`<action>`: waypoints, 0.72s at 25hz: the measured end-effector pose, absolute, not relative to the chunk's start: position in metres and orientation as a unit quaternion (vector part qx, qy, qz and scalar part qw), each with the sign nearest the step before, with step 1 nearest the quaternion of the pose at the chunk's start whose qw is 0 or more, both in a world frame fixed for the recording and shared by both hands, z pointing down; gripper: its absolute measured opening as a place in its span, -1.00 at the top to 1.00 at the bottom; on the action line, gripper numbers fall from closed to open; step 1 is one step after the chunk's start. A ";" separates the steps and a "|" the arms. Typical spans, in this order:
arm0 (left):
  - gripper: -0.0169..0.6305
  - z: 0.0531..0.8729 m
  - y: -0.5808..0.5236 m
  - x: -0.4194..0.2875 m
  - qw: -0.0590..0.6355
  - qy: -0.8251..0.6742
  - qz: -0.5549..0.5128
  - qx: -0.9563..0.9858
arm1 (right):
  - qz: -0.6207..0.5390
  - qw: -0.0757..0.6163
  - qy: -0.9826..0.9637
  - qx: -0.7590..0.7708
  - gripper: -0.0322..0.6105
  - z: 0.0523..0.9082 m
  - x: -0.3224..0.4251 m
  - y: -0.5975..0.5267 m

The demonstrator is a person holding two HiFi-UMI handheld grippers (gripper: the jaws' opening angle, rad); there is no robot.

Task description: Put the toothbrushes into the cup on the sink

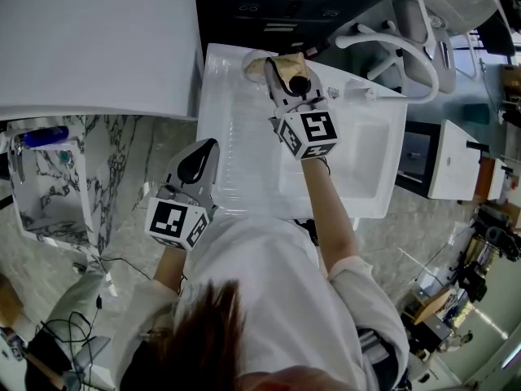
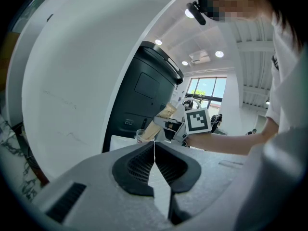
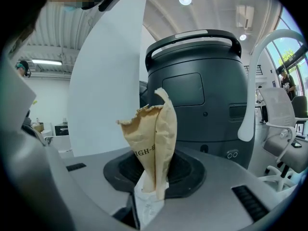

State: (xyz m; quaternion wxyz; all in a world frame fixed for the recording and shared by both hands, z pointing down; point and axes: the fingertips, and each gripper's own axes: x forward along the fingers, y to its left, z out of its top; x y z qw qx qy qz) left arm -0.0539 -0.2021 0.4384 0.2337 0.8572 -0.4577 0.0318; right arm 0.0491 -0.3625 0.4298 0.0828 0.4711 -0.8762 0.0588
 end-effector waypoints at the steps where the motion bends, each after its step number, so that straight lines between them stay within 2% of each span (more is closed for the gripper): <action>1: 0.90 0.438 -0.202 -0.054 0.234 -0.458 0.032 0.857 | 0.059 0.085 -0.876 0.471 0.58 0.432 0.049 -0.363; 18: 0.90 0.439 -0.202 -0.052 0.236 -0.455 0.031 0.858 | 0.061 0.119 -0.876 0.463 0.58 0.467 0.044 -0.367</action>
